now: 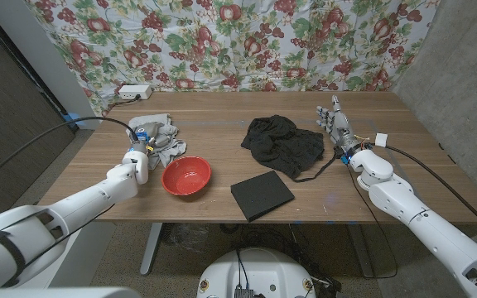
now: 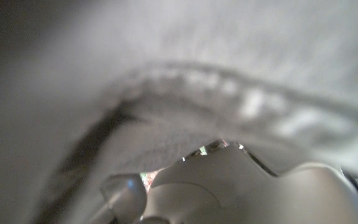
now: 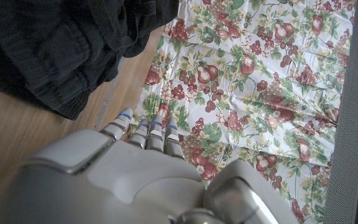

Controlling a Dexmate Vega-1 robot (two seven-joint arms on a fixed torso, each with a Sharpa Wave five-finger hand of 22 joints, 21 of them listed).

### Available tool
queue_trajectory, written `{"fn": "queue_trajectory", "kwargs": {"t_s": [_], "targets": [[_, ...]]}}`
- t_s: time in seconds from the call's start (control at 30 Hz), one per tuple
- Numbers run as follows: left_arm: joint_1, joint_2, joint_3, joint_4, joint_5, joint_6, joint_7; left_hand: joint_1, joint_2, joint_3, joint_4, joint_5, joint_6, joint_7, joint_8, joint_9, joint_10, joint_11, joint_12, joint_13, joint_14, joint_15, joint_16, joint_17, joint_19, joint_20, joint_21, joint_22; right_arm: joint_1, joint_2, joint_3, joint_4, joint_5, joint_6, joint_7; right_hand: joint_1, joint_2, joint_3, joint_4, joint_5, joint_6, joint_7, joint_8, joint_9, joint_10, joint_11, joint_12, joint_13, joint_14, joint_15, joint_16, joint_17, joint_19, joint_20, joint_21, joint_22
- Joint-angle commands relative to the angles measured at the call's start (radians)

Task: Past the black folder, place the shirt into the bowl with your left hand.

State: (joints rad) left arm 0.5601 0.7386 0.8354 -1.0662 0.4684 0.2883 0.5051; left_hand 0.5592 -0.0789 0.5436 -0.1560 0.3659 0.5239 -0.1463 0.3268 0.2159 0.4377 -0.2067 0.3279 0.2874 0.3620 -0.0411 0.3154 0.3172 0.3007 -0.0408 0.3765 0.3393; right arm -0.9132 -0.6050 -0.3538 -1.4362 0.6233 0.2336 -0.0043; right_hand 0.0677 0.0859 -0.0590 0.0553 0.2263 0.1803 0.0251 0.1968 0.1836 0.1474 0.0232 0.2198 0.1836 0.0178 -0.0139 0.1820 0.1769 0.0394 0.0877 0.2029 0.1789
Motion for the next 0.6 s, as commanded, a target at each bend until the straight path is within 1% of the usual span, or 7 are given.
{"fn": "queue_trajectory", "kwargs": {"t_s": [0.03,0.13,0.2,0.37,0.57,0.6], "targets": [[0.005,0.002,-0.005,-0.004,-0.003,-0.001,0.005,0.015,0.001,0.010,-0.004,-0.002,0.006,0.001,0.003,0.005,0.017,0.001,0.009,0.007,0.017,-0.168,0.009,0.006,-0.002,-0.059,0.008,0.006,-0.006,-0.001,0.002,-0.006,0.001,0.000,-0.004,0.000,0.000,-0.001,-0.004,-0.001,0.008,0.001,-0.001,0.003,0.006,-0.002,0.005,0.005,0.002,-0.001,0.002,0.003,-0.006,0.004,-0.005,0.003],[0.005,0.000,-0.006,-0.002,-0.002,0.000,0.010,0.020,0.003,0.014,-0.004,-0.002,0.005,-0.001,0.004,0.007,0.024,0.001,0.013,0.010,0.021,-0.169,0.012,0.010,0.001,-0.061,0.012,0.009,-0.006,-0.001,0.002,-0.006,0.001,0.000,-0.003,0.000,0.000,-0.001,-0.004,-0.001,0.008,0.001,-0.001,0.003,0.006,-0.001,0.005,0.005,0.002,-0.001,0.002,0.003,-0.006,0.004,-0.005,0.003],[0.004,-0.001,-0.006,0.001,-0.001,-0.003,0.014,0.036,0.016,0.025,-0.007,-0.002,0.002,-0.002,0.003,0.010,0.026,-0.001,0.016,0.014,0.023,-0.172,0.015,0.015,0.003,-0.064,0.016,0.012,-0.007,-0.001,0.003,-0.008,0.003,-0.002,-0.005,0.000,-0.001,-0.001,-0.004,-0.001,0.008,0.001,-0.001,0.003,0.006,-0.003,0.005,0.005,0.002,-0.001,0.002,0.003,-0.006,0.004,-0.005,0.003],[0.004,-0.002,-0.005,0.002,0.000,-0.004,0.018,0.068,0.030,0.046,-0.014,-0.003,0.006,-0.003,0.008,0.015,0.033,-0.004,0.022,0.023,0.034,-0.177,0.021,0.025,0.004,-0.065,0.024,0.019,-0.009,-0.002,0.003,-0.008,0.001,0.002,-0.005,0.000,0.000,-0.001,-0.004,-0.001,0.008,0.001,-0.001,0.003,0.007,-0.003,0.005,0.005,0.002,-0.002,0.002,0.003,-0.006,0.005,-0.005,0.003],[0.007,-0.002,-0.006,-0.003,0.000,0.000,0.021,0.109,0.039,0.072,-0.021,-0.010,0.025,-0.005,0.021,0.024,0.060,-0.006,0.040,0.038,0.052,-0.177,0.031,0.040,0.009,-0.070,0.037,0.028,-0.012,-0.001,0.006,-0.009,0.005,0.002,-0.005,0.000,0.000,-0.001,-0.004,-0.001,0.007,0.000,-0.002,0.003,0.007,-0.005,0.005,0.005,0.002,-0.002,0.002,0.003,-0.006,0.005,-0.005,0.003],[0.007,-0.002,-0.006,-0.003,0.001,-0.001,0.023,0.112,0.038,0.074,-0.021,-0.010,0.026,-0.007,0.022,0.025,0.061,-0.006,0.040,0.039,0.053,-0.177,0.031,0.041,0.009,-0.071,0.038,0.028,-0.011,-0.001,0.005,-0.007,0.005,0.004,-0.004,0.000,0.000,-0.001,-0.004,-0.001,0.007,0.001,-0.002,0.003,0.007,-0.001,0.005,0.005,0.002,-0.001,0.002,0.003,-0.006,0.005,-0.005,0.003]]}}
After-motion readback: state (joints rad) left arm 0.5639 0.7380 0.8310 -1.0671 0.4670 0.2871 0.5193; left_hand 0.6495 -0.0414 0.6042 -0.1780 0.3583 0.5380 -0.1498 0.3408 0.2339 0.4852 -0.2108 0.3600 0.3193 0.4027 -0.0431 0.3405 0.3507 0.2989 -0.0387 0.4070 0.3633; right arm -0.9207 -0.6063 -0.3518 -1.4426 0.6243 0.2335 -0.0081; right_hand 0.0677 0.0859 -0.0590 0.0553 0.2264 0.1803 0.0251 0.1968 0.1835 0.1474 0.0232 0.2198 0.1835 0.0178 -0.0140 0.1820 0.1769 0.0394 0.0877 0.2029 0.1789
